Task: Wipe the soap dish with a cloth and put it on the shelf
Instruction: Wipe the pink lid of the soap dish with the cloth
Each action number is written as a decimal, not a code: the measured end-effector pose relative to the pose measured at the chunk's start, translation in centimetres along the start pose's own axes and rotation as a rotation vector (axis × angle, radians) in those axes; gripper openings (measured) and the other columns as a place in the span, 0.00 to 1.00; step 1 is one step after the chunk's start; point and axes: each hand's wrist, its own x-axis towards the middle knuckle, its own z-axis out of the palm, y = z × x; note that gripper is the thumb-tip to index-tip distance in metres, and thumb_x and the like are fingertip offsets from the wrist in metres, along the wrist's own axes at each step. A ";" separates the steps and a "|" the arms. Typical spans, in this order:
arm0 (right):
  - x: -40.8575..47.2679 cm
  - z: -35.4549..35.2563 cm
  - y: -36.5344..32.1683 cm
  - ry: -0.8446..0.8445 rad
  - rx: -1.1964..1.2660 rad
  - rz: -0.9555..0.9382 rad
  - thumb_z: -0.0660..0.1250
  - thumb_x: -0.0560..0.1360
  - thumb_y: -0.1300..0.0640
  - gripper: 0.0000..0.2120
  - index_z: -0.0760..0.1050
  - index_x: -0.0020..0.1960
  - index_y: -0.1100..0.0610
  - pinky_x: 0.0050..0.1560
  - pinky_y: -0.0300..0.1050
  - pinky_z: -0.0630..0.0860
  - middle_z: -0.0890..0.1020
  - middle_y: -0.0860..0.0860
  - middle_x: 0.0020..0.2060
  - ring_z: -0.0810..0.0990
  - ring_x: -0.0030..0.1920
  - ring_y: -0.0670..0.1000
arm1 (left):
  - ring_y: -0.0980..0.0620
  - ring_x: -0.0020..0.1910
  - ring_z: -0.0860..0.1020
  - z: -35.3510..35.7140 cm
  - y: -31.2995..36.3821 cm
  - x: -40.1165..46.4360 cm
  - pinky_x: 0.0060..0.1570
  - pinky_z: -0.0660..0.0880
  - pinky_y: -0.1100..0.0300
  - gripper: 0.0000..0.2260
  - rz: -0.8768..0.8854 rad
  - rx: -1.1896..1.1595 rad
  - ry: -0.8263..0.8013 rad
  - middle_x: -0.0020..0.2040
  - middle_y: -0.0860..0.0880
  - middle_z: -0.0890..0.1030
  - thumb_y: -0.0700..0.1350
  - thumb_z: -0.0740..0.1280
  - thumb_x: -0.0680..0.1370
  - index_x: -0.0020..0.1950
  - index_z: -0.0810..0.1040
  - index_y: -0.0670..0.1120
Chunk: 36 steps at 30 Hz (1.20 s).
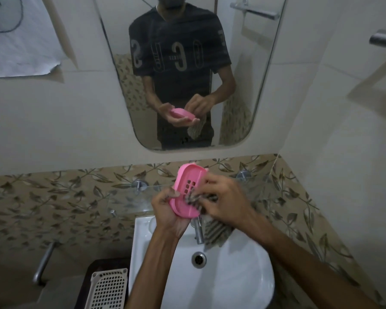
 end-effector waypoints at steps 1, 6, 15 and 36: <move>0.7 -0.9 0.4 0.046 -0.036 0.022 0.79 0.70 0.62 0.07 0.87 0.48 0.57 0.46 0.41 0.80 0.85 0.50 0.46 0.81 0.43 0.48 | 0.43 0.43 0.78 0.0 0.1 0.0 0.39 0.80 0.53 0.25 0.014 0.004 0.018 0.46 0.39 0.78 0.41 0.67 0.57 0.53 0.78 0.35; 2.2 -2.6 0.4 -0.035 -0.171 0.044 0.79 0.70 0.57 0.06 0.87 0.47 0.52 0.43 0.45 0.81 0.84 0.46 0.42 0.80 0.41 0.46 | 0.42 0.44 0.77 0.0 0.4 -0.1 0.42 0.78 0.52 0.33 0.027 0.124 0.035 0.47 0.39 0.78 0.42 0.70 0.53 0.57 0.75 0.36; -1.6 1.6 -2.1 -0.022 0.020 0.259 0.75 0.75 0.51 0.04 0.85 0.44 0.52 0.43 0.38 0.79 0.82 0.45 0.41 0.80 0.41 0.42 | 0.44 0.43 0.86 -0.3 -0.3 1.4 0.36 0.83 0.56 0.30 0.182 0.121 -0.109 0.47 0.40 0.86 0.38 0.60 0.62 0.65 0.77 0.37; 3.1 2.5 -1.6 0.510 -0.056 0.165 0.74 0.70 0.68 0.10 0.85 0.50 0.60 0.40 0.46 0.81 0.82 0.53 0.45 0.80 0.41 0.50 | 0.43 0.51 0.85 -0.4 0.1 0.7 0.55 0.82 0.49 0.17 0.047 0.002 0.023 0.56 0.39 0.85 0.49 0.65 0.79 0.58 0.87 0.41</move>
